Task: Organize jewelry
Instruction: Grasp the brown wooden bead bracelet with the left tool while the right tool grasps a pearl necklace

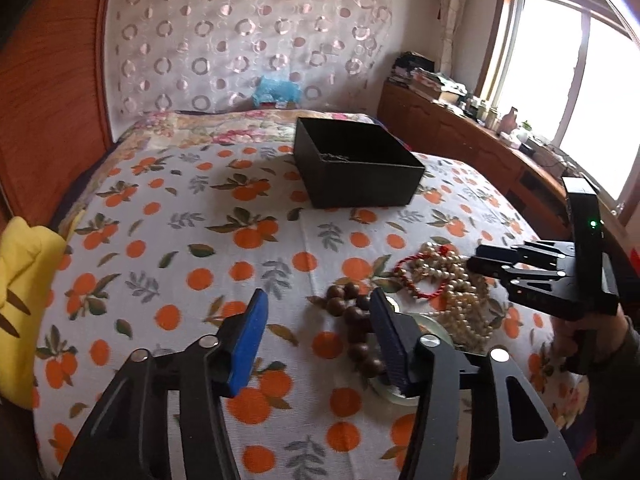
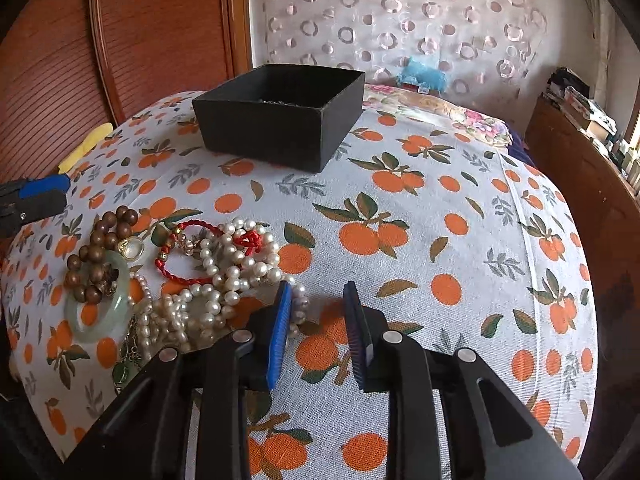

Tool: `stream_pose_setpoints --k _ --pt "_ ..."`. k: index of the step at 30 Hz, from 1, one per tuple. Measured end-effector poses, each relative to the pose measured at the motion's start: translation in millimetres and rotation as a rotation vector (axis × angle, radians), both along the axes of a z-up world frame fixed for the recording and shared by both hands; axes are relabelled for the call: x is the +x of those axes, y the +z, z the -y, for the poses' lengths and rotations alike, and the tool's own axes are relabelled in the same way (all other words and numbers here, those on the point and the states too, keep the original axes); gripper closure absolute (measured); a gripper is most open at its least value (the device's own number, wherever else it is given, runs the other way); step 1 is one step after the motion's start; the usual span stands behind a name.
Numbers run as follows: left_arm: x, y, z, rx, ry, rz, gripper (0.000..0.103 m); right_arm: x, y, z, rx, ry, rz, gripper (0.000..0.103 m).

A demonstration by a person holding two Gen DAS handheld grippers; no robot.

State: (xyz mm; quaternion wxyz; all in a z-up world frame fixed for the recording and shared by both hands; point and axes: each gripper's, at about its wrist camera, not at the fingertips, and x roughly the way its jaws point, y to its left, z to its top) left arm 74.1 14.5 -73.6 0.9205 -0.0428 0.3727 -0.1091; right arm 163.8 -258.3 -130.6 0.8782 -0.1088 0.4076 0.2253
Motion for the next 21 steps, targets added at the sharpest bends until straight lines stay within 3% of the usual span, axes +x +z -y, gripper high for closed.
stream_pose_setpoints --k 16,17,18,20,21 --pt "30.0 -29.5 6.0 -0.147 0.014 -0.148 0.055 0.2 -0.4 -1.2 -0.006 -0.001 0.004 0.075" --pt "31.8 -30.9 7.1 -0.145 0.013 -0.154 0.057 0.3 -0.2 -1.3 -0.011 -0.001 0.007 0.075" --pt "33.2 -30.9 8.1 -0.148 0.011 -0.157 0.066 0.7 -0.2 -0.2 -0.01 -0.001 0.006 0.075" --pt "35.1 -32.2 9.7 -0.156 0.002 -0.165 0.075 0.4 -0.5 -1.8 -0.01 -0.001 0.006 0.075" --pt "35.1 -31.5 9.9 -0.154 0.004 -0.16 0.085 0.6 -0.3 -1.1 -0.009 0.0 0.005 0.075"
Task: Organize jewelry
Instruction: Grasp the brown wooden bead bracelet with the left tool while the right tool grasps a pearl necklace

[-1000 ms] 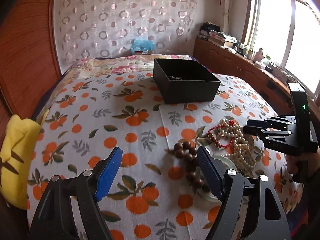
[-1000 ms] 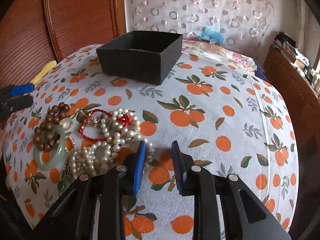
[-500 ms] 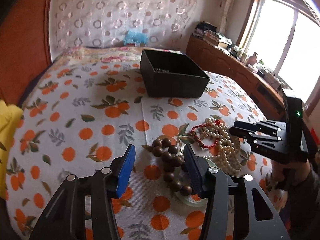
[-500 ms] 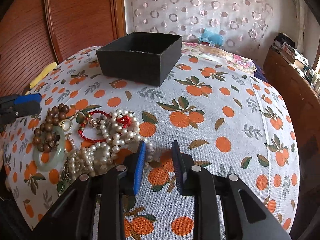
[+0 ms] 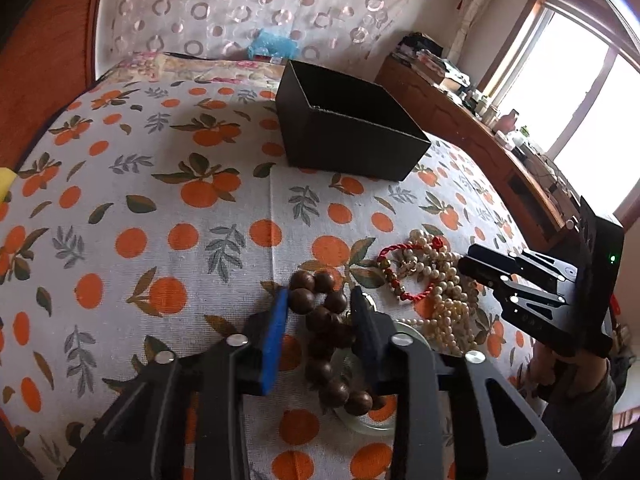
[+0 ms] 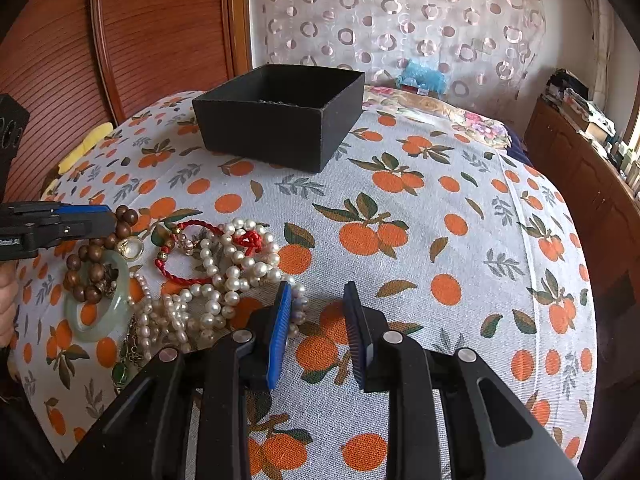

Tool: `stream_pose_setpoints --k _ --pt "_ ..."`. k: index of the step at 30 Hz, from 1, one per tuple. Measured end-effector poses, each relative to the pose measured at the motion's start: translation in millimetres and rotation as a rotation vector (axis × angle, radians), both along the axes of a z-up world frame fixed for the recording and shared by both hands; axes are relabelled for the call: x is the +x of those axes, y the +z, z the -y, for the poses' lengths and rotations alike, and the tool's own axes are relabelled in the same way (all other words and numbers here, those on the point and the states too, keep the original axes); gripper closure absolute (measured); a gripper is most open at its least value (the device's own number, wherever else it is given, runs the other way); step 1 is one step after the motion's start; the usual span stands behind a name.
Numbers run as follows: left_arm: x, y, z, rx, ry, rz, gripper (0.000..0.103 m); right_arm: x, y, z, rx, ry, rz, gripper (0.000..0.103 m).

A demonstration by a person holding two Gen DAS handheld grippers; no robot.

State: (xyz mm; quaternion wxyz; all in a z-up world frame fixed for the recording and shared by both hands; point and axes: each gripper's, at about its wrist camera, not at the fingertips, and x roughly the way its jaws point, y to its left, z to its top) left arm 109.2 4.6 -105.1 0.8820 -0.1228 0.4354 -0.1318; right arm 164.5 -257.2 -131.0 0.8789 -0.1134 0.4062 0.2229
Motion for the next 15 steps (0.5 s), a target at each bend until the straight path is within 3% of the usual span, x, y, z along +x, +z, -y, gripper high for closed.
stream_pose_setpoints --k 3,15 --pt "-3.5 5.4 -3.3 0.006 0.027 0.019 0.091 -0.6 -0.4 -1.1 -0.002 0.0 0.001 0.075" --pt "-42.0 63.4 1.8 0.081 0.02 0.223 0.091 -0.2 -0.6 -0.9 0.0 0.0 -0.001 0.075"
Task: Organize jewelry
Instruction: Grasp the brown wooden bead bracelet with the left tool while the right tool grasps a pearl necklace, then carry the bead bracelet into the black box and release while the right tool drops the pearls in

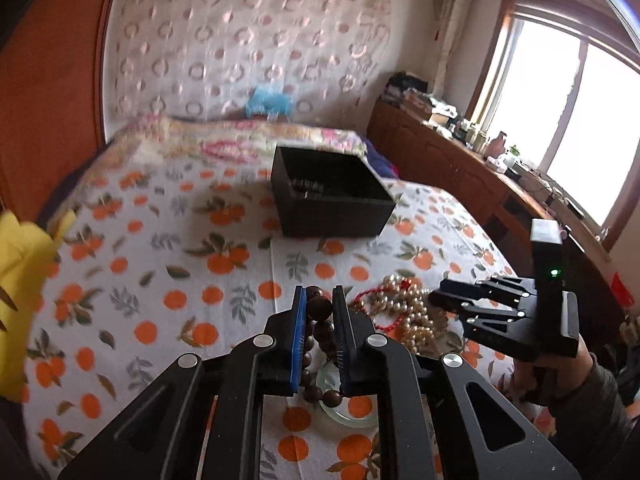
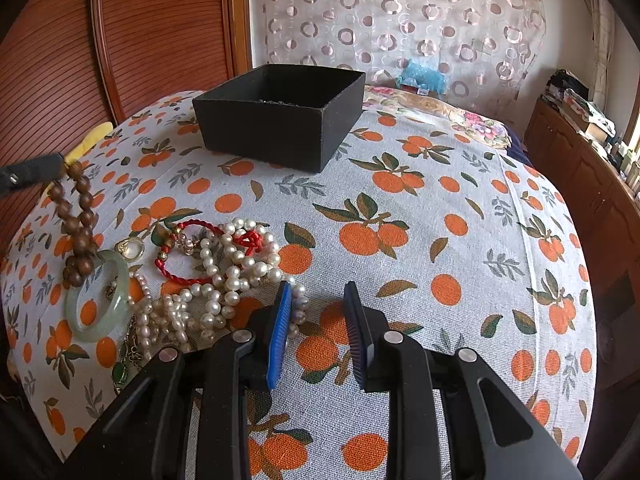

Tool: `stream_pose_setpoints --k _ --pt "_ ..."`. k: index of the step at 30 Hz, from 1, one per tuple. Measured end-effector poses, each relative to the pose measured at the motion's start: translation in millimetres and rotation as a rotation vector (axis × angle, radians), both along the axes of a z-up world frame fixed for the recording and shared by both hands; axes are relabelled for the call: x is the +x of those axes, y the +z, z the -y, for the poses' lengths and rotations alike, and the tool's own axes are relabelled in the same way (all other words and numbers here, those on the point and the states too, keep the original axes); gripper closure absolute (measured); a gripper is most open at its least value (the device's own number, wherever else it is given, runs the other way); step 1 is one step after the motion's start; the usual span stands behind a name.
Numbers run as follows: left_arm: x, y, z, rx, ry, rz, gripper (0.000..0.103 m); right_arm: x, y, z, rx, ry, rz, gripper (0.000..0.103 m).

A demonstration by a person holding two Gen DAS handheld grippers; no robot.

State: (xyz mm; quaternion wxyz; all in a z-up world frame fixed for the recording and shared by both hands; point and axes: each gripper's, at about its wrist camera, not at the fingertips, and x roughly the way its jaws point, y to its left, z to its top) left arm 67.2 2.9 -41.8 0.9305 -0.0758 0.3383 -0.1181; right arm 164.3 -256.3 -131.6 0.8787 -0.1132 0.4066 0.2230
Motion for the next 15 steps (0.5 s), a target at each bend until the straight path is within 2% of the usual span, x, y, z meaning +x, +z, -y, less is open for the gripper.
stream_pose_setpoints --k 3,5,6,7,9,15 --pt "-7.3 13.9 1.9 0.023 -0.005 0.048 0.091 0.3 0.2 -1.4 -0.007 0.014 -0.009 0.074" --pt "-10.1 19.9 1.7 0.024 -0.007 0.062 0.091 -0.4 0.5 -3.4 -0.005 0.039 -0.023 0.081" --pt "-11.8 21.7 1.1 0.023 -0.006 0.069 0.091 -1.1 0.4 -4.8 -0.005 0.046 -0.026 0.09" --pt "-12.7 24.3 0.7 0.022 -0.006 0.075 0.091 -2.1 1.0 -6.7 -0.012 0.061 -0.034 0.094" --pt "-14.0 30.1 0.7 0.029 -0.005 0.091 0.091 -5.7 3.5 -9.4 -0.009 0.086 -0.038 0.095" --pt "-12.1 39.7 2.4 0.051 -0.005 0.118 0.091 -19.1 39.0 -10.4 0.043 0.1 0.051 0.095"
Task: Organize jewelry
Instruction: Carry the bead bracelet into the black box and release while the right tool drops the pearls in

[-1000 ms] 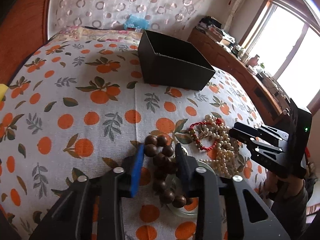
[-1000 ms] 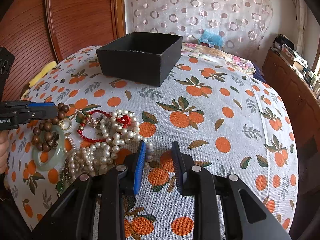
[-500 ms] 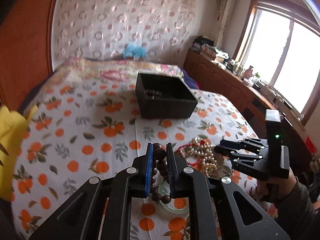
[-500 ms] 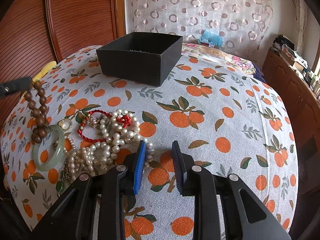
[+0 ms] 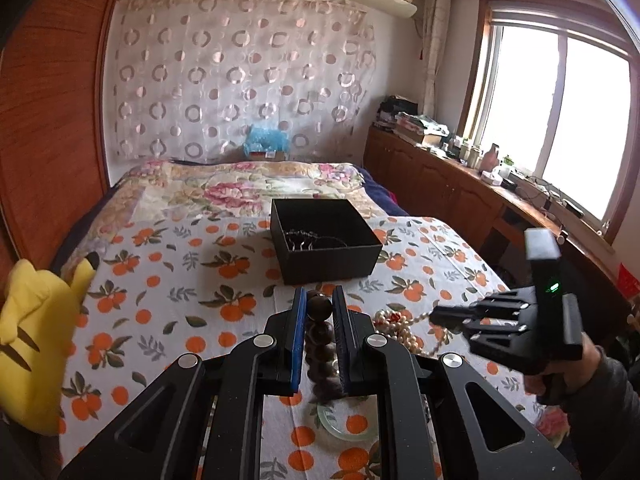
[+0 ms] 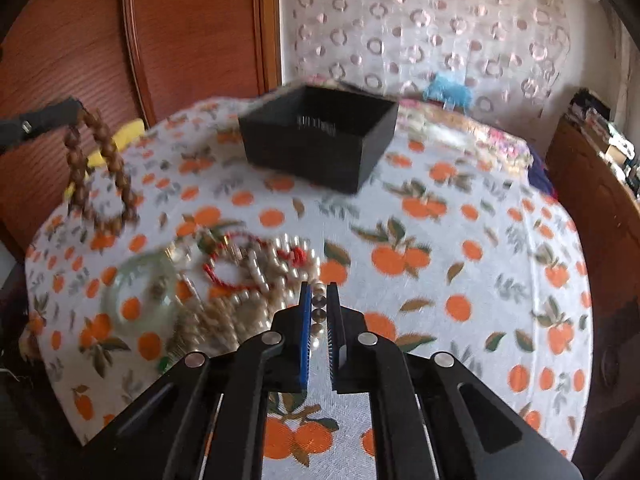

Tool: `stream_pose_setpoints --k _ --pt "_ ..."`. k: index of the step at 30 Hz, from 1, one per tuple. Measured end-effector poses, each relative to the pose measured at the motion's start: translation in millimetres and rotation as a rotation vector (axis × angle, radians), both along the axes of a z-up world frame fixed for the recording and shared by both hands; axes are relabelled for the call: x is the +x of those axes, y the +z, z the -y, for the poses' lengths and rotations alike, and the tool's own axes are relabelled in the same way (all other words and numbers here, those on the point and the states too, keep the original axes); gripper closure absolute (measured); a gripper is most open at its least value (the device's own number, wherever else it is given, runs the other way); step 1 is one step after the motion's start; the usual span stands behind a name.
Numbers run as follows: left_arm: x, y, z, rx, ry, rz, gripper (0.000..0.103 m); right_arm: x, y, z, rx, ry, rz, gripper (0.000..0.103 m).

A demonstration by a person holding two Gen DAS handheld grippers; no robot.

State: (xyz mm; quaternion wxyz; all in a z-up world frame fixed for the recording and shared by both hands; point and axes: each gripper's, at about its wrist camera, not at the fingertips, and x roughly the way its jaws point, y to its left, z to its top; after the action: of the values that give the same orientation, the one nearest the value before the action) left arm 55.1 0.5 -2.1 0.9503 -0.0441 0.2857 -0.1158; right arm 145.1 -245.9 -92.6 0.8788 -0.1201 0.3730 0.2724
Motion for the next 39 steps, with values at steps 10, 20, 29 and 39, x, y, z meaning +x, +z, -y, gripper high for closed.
stream_pose_setpoints --k 10,20,29,39 --pt "9.8 7.0 2.2 0.012 -0.004 0.022 0.091 -6.3 81.2 -2.3 0.069 0.016 0.156 0.095" --pt "15.6 22.0 7.4 0.024 -0.01 0.053 0.091 -4.0 139.5 -5.5 0.08 0.013 0.245 0.095" --pt "30.0 34.4 9.7 0.04 -0.015 0.072 0.091 16.5 168.1 -12.2 0.082 0.0 0.282 0.095" --pt "60.8 43.9 17.2 0.061 -0.033 0.075 0.091 65.0 194.5 -14.7 0.17 -0.044 0.295 0.095"
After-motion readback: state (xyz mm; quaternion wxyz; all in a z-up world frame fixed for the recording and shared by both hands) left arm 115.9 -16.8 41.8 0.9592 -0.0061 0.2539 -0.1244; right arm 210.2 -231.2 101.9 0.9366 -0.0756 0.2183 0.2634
